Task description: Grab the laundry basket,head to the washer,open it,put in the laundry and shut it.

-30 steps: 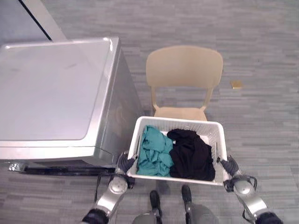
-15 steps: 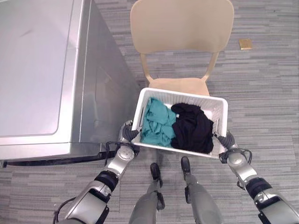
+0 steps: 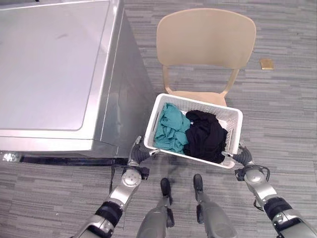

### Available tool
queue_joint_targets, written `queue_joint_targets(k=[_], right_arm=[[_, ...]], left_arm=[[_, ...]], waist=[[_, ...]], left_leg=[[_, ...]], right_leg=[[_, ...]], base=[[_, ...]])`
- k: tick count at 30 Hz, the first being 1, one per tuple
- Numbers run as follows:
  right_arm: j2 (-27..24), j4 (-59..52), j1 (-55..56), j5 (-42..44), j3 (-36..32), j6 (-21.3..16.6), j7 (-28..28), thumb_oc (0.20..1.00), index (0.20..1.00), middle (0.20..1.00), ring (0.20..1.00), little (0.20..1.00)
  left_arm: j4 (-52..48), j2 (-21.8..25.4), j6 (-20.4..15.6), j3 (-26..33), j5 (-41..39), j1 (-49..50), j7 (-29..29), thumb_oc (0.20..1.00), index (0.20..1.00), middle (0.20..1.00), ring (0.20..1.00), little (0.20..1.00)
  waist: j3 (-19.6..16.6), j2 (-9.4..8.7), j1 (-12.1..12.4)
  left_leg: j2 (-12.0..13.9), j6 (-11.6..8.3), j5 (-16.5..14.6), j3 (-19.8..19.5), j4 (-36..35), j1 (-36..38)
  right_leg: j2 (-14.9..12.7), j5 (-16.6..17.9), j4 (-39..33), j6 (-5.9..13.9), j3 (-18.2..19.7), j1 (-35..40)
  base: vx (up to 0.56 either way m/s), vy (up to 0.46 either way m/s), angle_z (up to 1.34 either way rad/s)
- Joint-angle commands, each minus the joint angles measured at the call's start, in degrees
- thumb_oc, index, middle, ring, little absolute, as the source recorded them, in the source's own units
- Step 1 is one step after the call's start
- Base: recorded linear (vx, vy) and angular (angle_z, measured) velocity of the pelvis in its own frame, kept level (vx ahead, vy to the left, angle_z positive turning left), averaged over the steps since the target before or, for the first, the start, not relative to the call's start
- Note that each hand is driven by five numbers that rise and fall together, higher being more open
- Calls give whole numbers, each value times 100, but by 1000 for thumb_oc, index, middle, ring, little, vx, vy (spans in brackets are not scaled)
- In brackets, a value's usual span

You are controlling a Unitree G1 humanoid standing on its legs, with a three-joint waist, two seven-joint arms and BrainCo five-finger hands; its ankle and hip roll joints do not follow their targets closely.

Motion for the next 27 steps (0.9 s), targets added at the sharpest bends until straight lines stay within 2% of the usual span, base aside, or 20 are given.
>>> queue_joint_targets(k=[1, 9, 15, 18, 22, 23, 27], right_arm=[[-195, -392, 439, -137, -10, -274, 339, 1000, 1000, 1000, 1000, 1000], [-96, -506, 1306, -429, -39, -285, 1010, 1000, 1000, 1000, 1000, 1000], [231, -84, 1626, -590, 310, -238, 1373, 1000, 1000, 1000, 1000, 1000], [338, 90, 1587, -553, 371, -227, 1327, 1000, 1000, 1000, 1000, 1000], [338, 90, 1587, -553, 371, -227, 1327, 1000, 1000, 1000, 1000, 1000], [475, 185, 1637, -628, 263, -235, 993, 1000, 1000, 1000, 1000, 1000], [508, 181, 1774, -547, 61, -256, 872, 1000, 1000, 1000, 1000, 1000]], left_arm=[[-242, 289, -268, 246, -202, 427, -310, 1000, 1000, 1000, 1000, 1000], [-148, 480, -114, 533, 82, 1427, -854, 1000, 1000, 1000, 1000, 1000], [926, 216, 93, 785, 254, 1758, -917, 1000, 1000, 1000, 1000, 1000], [1317, 125, 109, 814, 203, 1677, -808, 1000, 1000, 1000, 1000, 1000], [1317, 125, 109, 814, 203, 1677, -808, 1000, 1000, 1000, 1000, 1000], [2032, -84, 65, 863, 214, 1465, -568, 1000, 1000, 1000, 1000, 1000], [2183, -179, 44, 930, 157, 1515, -504, 1000, 1000, 1000, 1000, 1000]], waist=[[-491, -311, 137], [-678, -372, 190], [-849, -372, 315], [-816, -386, 334], [-816, -386, 333], [-857, -339, 297], [-940, -301, 226]], left_leg=[[95, -120, -647, -177, 530, -146], [152, -140, -689, -265, 428, 393], [144, -157, -756, -391, 523, 654], [131, -173, -781, -457, 672, 592], [131, -173, -781, -458, 672, 592], [97, -174, -718, -519, 544, 514], [86, -146, -625, -470, 242, 618]], right_leg=[[-232, -887, 639, 293, -75, -155], [-168, -1052, 585, 286, -186, 405], [-140, -1172, 491, 248, -311, 862], [-145, -1176, 445, 219, -332, 918], [-145, -1176, 444, 219, -332, 918], [-146, -1091, 234, 210, -395, 915], [-130, -1055, 211, 253, -285, 898]], base=[[51, -59, 2], [18, -43, 10], [11, -17, 12], [-17, -18, 10], [-18, 4, 16], [-53, 45, 3], [-15, 64, 20]])
